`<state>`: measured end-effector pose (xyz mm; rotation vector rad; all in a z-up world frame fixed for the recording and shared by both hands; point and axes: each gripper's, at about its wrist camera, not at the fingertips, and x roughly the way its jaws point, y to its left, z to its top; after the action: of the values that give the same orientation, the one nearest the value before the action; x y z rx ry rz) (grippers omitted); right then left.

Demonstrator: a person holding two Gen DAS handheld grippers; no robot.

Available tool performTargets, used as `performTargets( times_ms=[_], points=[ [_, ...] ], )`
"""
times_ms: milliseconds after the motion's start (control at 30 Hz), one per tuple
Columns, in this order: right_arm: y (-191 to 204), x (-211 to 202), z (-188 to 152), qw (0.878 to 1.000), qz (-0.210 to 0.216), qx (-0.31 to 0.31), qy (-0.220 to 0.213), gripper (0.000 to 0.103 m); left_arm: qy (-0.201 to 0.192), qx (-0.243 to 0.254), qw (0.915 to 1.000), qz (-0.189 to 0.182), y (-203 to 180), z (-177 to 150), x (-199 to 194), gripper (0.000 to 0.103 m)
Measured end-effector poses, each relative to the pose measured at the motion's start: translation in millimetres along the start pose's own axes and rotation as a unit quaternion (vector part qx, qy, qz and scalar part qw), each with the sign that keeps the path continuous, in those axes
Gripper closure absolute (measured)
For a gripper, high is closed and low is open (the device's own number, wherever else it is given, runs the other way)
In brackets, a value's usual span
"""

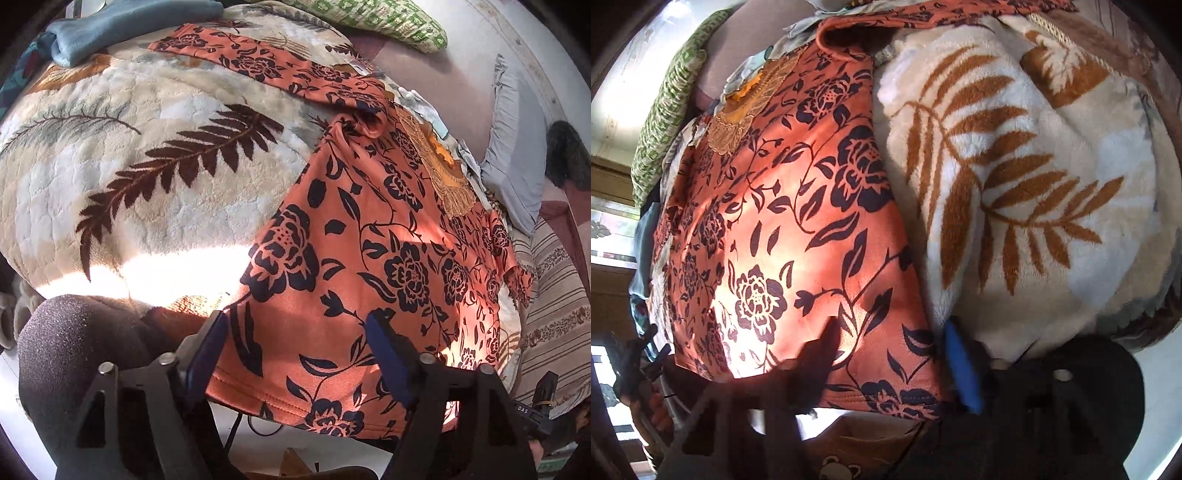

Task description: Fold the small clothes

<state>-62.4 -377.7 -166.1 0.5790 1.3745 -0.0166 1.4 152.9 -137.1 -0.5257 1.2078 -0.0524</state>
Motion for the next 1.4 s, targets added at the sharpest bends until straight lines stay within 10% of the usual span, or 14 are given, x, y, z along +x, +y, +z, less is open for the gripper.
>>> performTargets(
  times_ms=[267, 333, 700, 867, 967, 1033, 1067, 1133, 1400],
  points=[
    [11.1, 3.9, -22.4, 0.998, -0.036, -0.044, 0.030, 0.066, 0.013, 0.023, 0.9986, 0.046, -0.7, -7.0, 6.1, 0.037],
    [16.7, 4.4, -28.9, 0.997, -0.039, -0.057, 0.035, 0.084, 0.038, 0.028, 0.9966, 0.067, 1.8, -10.2, 17.5, 0.103],
    [54.9, -68.1, -57.8, 0.983, -0.112, -0.129, -0.072, 0.095, -0.031, 0.058, 0.9940, 0.088, -15.3, -32.4, -45.3, 0.103],
    [24.4, -33.8, -56.4, 0.986, -0.122, -0.113, -0.004, 0.091, -0.014, 0.054, 0.9945, 0.089, -12.5, -36.9, -28.7, 0.103],
    [18.8, -16.3, -52.6, 0.982, -0.149, -0.111, 0.031, 0.083, -0.041, 0.081, 0.9927, 0.080, -35.2, -25.3, -40.1, 0.079],
    [18.7, -39.0, -40.5, 0.986, -0.129, -0.100, -0.016, 0.066, -0.074, 0.109, 0.9878, 0.083, -55.4, -16.1, -45.9, 0.024],
    [17.0, -56.7, -31.1, 0.990, -0.098, -0.084, -0.049, 0.042, -0.097, 0.125, 0.9842, 0.079, -67.1, -11.6, -48.8, 0.022],
    [8.7, -95.6, -8.5, 0.990, -0.044, -0.046, -0.122, 0.028, -0.125, 0.159, 0.9765, 0.075, -90.0, -3.5, -45.8, 0.022],
    [-91.9, -127.2, 160.0, 0.941, 0.090, 0.182, -0.270, 0.028, -0.062, 0.221, 0.9710, 0.068, -138.3, 9.9, 26.1, 0.022]
  ],
)
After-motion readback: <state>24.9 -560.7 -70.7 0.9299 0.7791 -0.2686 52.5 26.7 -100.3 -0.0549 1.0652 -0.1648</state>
